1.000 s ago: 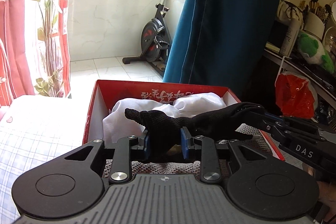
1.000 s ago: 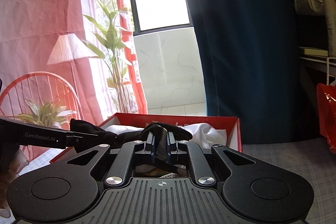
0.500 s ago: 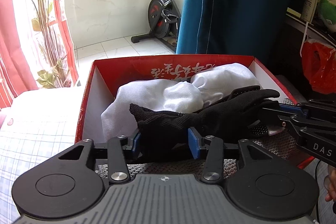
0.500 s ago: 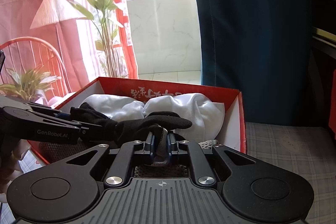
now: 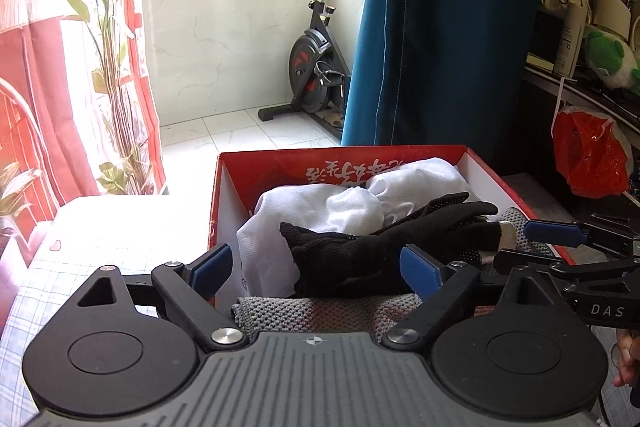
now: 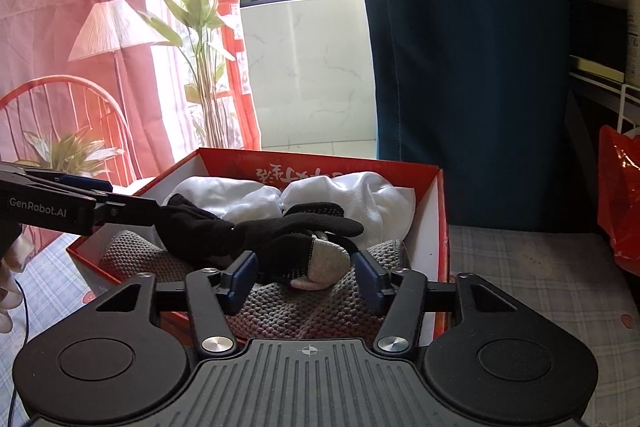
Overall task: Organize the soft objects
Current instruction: 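Lower the black glove onto the towel in the box and open both grippers, then move both grippers to the white plastic pouch on the table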
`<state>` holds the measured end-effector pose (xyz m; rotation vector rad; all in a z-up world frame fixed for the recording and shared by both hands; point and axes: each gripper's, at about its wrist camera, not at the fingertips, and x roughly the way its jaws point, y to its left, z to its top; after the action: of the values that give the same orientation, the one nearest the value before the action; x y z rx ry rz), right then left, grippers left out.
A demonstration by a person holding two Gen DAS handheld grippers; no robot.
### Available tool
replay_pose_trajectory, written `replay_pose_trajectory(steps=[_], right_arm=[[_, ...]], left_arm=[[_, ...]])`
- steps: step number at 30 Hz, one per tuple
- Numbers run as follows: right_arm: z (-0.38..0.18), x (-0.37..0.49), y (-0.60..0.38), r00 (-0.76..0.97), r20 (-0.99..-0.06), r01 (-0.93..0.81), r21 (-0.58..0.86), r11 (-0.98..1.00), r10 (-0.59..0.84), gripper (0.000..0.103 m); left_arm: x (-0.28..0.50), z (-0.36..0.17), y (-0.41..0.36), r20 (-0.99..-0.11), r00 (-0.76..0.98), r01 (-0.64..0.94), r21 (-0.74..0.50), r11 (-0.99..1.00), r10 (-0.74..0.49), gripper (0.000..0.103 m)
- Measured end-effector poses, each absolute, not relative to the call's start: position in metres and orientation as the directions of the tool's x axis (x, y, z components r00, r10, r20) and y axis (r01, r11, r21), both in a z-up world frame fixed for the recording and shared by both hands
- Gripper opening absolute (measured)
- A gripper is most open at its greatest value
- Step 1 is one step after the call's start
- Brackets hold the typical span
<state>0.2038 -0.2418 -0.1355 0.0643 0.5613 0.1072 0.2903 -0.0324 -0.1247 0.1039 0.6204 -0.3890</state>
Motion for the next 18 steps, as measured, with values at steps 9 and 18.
replay_pose_trajectory(steps=[9, 18], right_arm=[[-0.133, 0.165, -0.238, 0.850, -0.515, -0.080, 0.089, 0.993, 0.114, 0.100], [-0.146, 0.130, -0.232, 0.846, -0.516, -0.079, 0.132, 0.988, 0.136, 0.102]], left_arm=[[0.250, -0.126, -0.016, -0.614, 0.735, 0.389, 0.033, 0.921, -0.288, 0.093], [0.216, -0.159, 0.011, -0.681, 0.653, 0.404, -0.058, 0.913, -0.332, 0.093]])
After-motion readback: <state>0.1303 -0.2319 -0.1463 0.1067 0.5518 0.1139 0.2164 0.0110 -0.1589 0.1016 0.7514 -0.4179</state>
